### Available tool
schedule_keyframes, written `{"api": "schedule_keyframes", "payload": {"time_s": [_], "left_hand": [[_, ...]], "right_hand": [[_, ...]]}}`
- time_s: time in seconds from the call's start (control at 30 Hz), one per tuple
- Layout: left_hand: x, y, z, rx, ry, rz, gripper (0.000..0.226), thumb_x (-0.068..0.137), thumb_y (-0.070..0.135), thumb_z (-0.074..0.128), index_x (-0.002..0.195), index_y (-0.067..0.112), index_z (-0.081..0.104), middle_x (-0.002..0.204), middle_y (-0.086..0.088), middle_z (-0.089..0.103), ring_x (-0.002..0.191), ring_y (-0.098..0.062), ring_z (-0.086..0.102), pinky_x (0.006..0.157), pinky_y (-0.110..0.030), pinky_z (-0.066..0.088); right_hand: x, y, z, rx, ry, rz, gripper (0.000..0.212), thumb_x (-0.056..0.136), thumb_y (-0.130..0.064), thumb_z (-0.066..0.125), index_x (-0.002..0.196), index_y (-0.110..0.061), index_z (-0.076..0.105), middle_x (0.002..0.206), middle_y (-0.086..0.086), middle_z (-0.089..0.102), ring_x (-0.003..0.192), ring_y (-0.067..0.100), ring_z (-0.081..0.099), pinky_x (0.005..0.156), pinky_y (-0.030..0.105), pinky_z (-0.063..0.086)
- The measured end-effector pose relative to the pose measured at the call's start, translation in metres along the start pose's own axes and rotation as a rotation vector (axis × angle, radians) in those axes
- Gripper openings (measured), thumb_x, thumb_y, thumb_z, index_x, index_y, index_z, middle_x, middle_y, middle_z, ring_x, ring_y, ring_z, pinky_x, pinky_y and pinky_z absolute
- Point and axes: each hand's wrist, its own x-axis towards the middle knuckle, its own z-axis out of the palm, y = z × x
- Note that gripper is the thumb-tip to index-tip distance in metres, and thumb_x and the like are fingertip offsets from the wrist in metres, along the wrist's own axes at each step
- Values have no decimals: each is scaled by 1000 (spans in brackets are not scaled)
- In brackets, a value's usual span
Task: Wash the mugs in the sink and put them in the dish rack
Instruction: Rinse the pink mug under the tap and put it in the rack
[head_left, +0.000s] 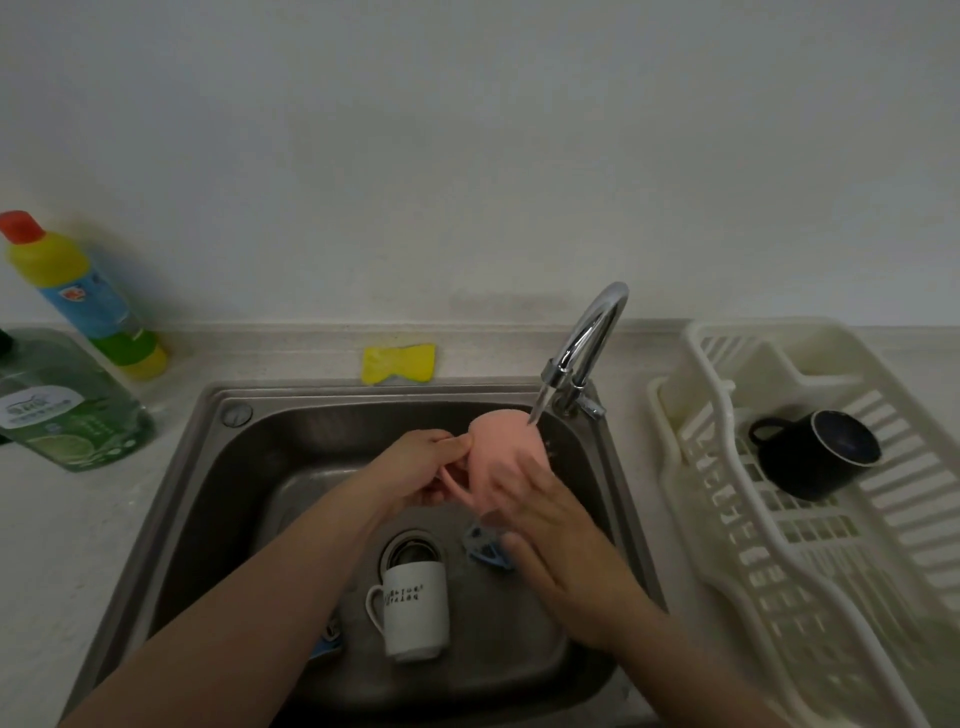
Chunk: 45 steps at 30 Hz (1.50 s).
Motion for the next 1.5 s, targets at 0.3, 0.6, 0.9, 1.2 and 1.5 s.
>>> {"api": "schedule_keyframes", "payload": {"time_s": [0.3, 0.6, 0.9, 1.2, 1.5], "left_hand": [[1, -4, -6, -91, -11, -9, 27, 101, 34, 51, 84, 15, 59, 73, -2, 65, 52, -9, 55, 44, -19, 37], [-7, 3, 3, -28, -50, 16, 30, 101, 34, 50, 80, 14, 58, 71, -4, 63, 53, -10, 55, 47, -19, 41], [-18, 9, 1, 624, 78, 433, 16, 88, 31, 68, 97, 20, 59, 114, 12, 59, 106, -8, 58, 91, -31, 49], [-4, -19, -4, 550, 7, 577, 8, 91, 21, 66, 96, 15, 64, 103, 4, 63, 97, -8, 59, 89, -33, 48], [6, -20, 18, 121, -135, 248, 23, 101, 27, 52, 82, 15, 45, 78, -7, 55, 76, -20, 58, 69, -33, 52]], "right_hand": [[-7, -8, -3, 304, 81, 194, 67, 94, -59, 23, 154, -33, 8, 159, -23, -5, 145, -5, -6, 116, 21, 5], [29, -4, -10, 735, 179, 625, 78, 91, -43, 62, 153, -37, 15, 134, -7, 41, 110, 13, 51, 78, 23, 46], [76, 12, -34, 900, 90, 887, 49, 81, -37, 69, 127, -25, 52, 119, 9, 58, 93, 31, 64, 64, 43, 59], [74, 19, -38, 882, -71, 994, 36, 88, -58, 56, 109, -29, 57, 107, 12, 64, 90, 32, 67, 74, 43, 58], [51, 63, -23, 505, 398, 930, 28, 91, -38, 48, 104, -21, 66, 92, 4, 71, 79, 24, 67, 71, 42, 57]]}}
